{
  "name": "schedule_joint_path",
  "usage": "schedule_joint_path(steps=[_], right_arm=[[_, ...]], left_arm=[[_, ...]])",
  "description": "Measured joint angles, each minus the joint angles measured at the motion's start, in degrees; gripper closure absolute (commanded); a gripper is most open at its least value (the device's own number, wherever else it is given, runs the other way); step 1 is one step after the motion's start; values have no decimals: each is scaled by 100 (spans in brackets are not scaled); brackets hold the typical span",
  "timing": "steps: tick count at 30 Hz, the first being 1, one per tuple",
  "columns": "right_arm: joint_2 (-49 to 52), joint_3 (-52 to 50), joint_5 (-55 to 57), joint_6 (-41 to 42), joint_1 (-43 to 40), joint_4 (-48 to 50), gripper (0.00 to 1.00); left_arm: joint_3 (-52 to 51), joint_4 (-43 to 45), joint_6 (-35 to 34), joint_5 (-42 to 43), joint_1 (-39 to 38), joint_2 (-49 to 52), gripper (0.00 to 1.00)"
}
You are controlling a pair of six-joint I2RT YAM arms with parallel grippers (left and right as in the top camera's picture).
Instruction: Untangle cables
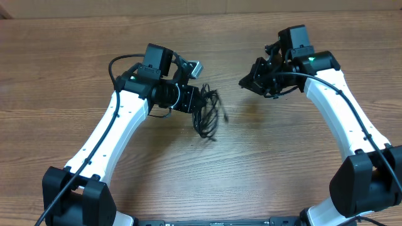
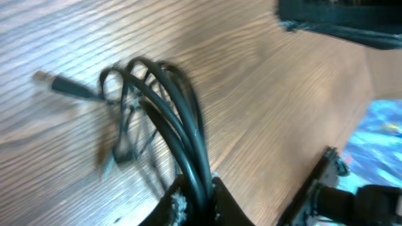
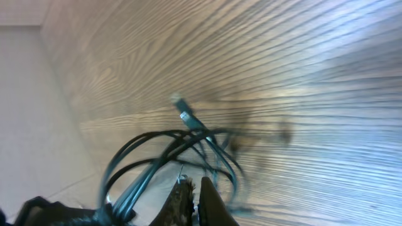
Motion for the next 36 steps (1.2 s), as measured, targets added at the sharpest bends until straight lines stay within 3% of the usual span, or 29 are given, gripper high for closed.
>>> schedule_joint_path(steps=[1,3,11,17,24,29,36], right_arm=[[0,0,22,-26,2,-24,96],[0,0,55,-79,50,-85,96],[0,0,92,-225,157,-181,96],[0,0,96,-466,-4,-330,92],[0,0,111,-767,-146,-402,86],[0,0,129,-901,-144,-409,71],[0,0,140,-1102,-144,-476,65]], left_arm=[[0,-9,-15,-85,-4,0,64],[0,-11,-52,-184,-44,33,57],[0,4,-131,-297,-256,560,58],[0,9,-146,-328,-321,793,64],[621,-949,-188,-857,-271,785,52],[964,-1773,-1054,-2234,-39,695,54],[-125,-949,-1987,-3021,302,651,55]])
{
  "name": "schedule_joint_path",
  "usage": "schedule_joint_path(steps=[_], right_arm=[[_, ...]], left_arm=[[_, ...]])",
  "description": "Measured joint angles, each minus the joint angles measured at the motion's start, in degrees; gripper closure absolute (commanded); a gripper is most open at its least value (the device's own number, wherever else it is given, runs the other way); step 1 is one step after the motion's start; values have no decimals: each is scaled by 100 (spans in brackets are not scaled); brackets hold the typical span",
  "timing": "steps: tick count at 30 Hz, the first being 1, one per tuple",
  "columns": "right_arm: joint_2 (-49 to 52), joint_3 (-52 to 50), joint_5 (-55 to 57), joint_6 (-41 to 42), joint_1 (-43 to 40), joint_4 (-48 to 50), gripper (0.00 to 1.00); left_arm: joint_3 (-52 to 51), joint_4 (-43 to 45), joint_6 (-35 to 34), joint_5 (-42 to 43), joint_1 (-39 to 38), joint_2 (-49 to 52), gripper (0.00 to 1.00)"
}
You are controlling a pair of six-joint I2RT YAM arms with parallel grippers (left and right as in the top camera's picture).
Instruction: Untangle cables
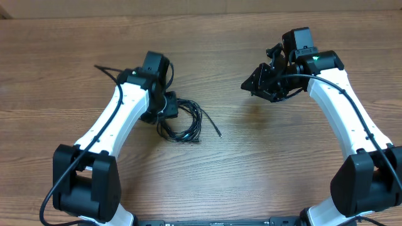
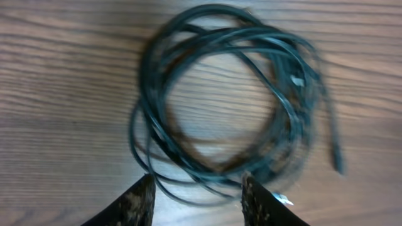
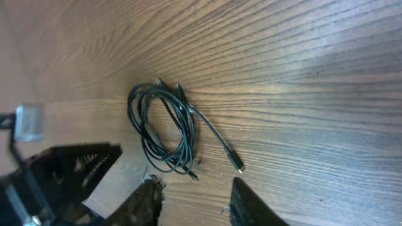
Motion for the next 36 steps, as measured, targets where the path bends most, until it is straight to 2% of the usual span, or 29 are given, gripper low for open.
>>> schedule_joint_path(steps=[4,9,13,20,25,30,36], right_arm=[[0,0,7,-46,0,-20,61],[0,0,13,-94,0,-50,60],[0,0,15,-101,0,-83,60],[0,0,15,-111,0,-83,59],[0,0,22,-111,0,-98,59],[0,0,140,-114,0,-144,56],[0,0,168,-114,0,-149,56]], left_arm=[[-463,490,-245,-439,85,0,55],[-525,964,-289,-951,216,0,63],[-529,1248,-306,-1075,225,0,64],[-531,1598,-76,-824,225,481,60],[-546,1840,111,-662,225,855,62],[-551,1952,227,-636,225,881,68],[-544,1875,195,-636,225,881,65]])
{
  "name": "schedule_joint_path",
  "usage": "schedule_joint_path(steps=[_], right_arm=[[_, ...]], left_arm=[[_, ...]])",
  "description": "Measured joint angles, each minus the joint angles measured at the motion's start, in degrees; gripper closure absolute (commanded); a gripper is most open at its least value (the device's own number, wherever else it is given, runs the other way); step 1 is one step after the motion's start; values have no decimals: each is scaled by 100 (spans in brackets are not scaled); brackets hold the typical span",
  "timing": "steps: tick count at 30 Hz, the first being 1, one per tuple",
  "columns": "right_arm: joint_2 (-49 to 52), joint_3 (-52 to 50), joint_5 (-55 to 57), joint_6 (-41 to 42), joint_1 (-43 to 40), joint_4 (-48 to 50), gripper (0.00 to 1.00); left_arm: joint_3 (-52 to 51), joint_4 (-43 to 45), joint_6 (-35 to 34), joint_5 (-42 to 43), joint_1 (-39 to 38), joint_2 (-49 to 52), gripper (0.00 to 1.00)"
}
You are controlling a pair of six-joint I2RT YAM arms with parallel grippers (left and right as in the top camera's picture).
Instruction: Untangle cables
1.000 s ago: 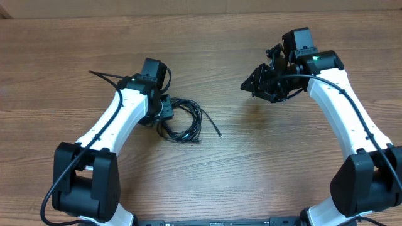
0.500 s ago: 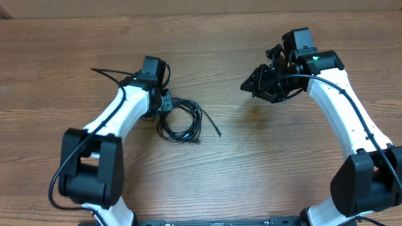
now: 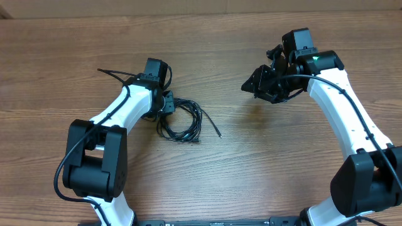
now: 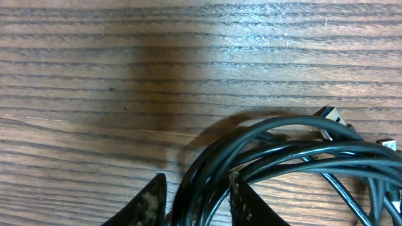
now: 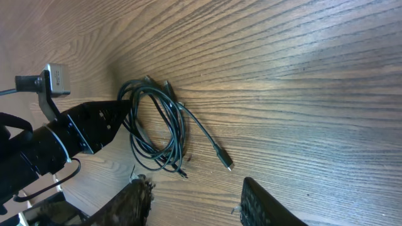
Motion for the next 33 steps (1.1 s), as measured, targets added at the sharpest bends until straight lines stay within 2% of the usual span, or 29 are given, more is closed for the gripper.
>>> schedule_joint_path(steps=[7,11,19,20,21,27,33], right_arm=[[0,0,0,0,0,-31,55],[0,0,2,-2,0,-28,55],[0,0,42,-4,0,-37,55],[0,0,44,-2,0,-37,55],[0,0,42,0,0,-48,55],[0,0,44,-2,0,-81,55],[0,0,42,-68,0,-46,55]], left_arm=[[11,-74,-48,-59,-7,2,70],[15,-74,-142,-144,-7,22,78],[20,-61,-323,-479,-7,33,80],[20,-39,-330,-479,-7,44,85],[24,-20,-339,-472,-7,81,96],[116,-87,-398,-291,-11,203,96],[656,-769,-337,136,-11,68,96]])
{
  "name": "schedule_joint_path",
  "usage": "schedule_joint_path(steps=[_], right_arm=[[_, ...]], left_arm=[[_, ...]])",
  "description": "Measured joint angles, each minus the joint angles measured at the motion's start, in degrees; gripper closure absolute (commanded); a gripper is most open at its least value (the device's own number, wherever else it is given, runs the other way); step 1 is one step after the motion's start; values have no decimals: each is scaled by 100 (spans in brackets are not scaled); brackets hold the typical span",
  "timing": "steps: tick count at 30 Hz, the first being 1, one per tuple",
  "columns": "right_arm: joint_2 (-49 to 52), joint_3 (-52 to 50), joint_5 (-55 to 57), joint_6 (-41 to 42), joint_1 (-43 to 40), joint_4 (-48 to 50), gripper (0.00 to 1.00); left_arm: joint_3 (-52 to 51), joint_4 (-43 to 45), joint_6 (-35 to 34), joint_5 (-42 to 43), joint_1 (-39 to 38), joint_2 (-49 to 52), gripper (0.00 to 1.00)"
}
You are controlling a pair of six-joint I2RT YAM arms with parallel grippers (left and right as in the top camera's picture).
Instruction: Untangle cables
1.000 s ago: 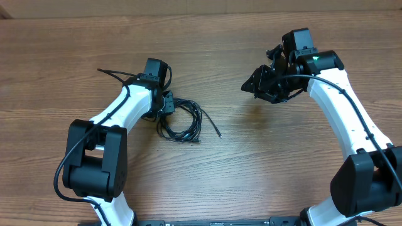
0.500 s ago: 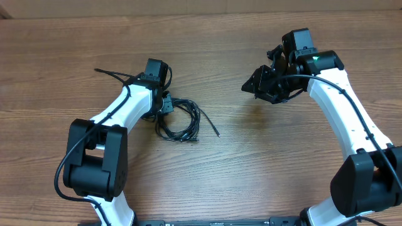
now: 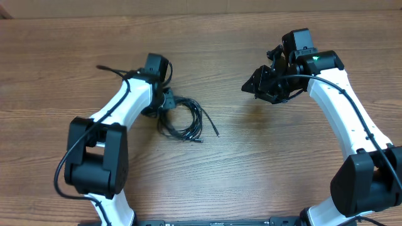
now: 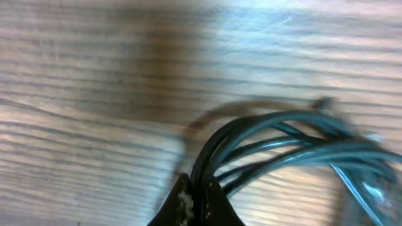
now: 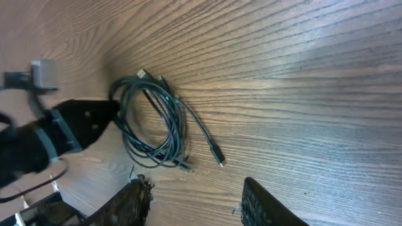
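A coil of thin black cables lies on the wooden table left of centre, one free end with a plug trailing to the right. My left gripper is at the coil's upper left edge, shut on a bunch of its strands, which pass between the fingers in the blurred left wrist view. My right gripper hangs open well to the right of the coil, apart from it. Its wrist view shows the whole coil and the plug below the open fingers.
The wooden table carries nothing else. A thin black wire of the left arm sticks out to the upper left. The back wall edge runs along the top.
My left gripper, open around the coil's edge strands before, is now shut on them. The coil has shifted slightly. My right gripper has stayed open in the same place.
Both grippers were shut on the bundle, held between them above the table. Then the coil lay on the table with both grippers open, the left above it. The left gripper then straddled the coil's edge and has now shut on it.
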Motion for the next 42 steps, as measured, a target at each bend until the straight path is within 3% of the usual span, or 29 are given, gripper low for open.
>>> schedule_joint_path(steps=[5,9,13,18,22,25,29,35,42], right_arm=[[0,0,-264,-415,0,52,55],[0,0,-852,-929,28,229,51],[0,0,-1220,-997,201,452,51],[-2,0,-1484,-691,636,699,50],[-2,0,-1550,-199,914,929,45],[-2,0,-1408,586,1023,979,32],[-2,0,-1266,1259,1029,1178,24],[-2,0,-1213,2149,1036,1510,25],[232,0,-1287,2638,1384,1956,29]], left_arm=[[925,-330,291,881,0,-883,96],[1237,-271,1075,1945,0,-1545,96],[1252,-557,1867,2791,0,-1545,96],[1250,-601,2184,3230,0,-1416,96],[1250,-601,1934,3276,0,-1416,96],[1250,-601,1447,3180,0,-1416,96],[1250,-599,933,3156,0,-1416,96],[1250,-595,649,3158,0,-1416,96],[1250,-557,627,3161,0,-1416,96]])
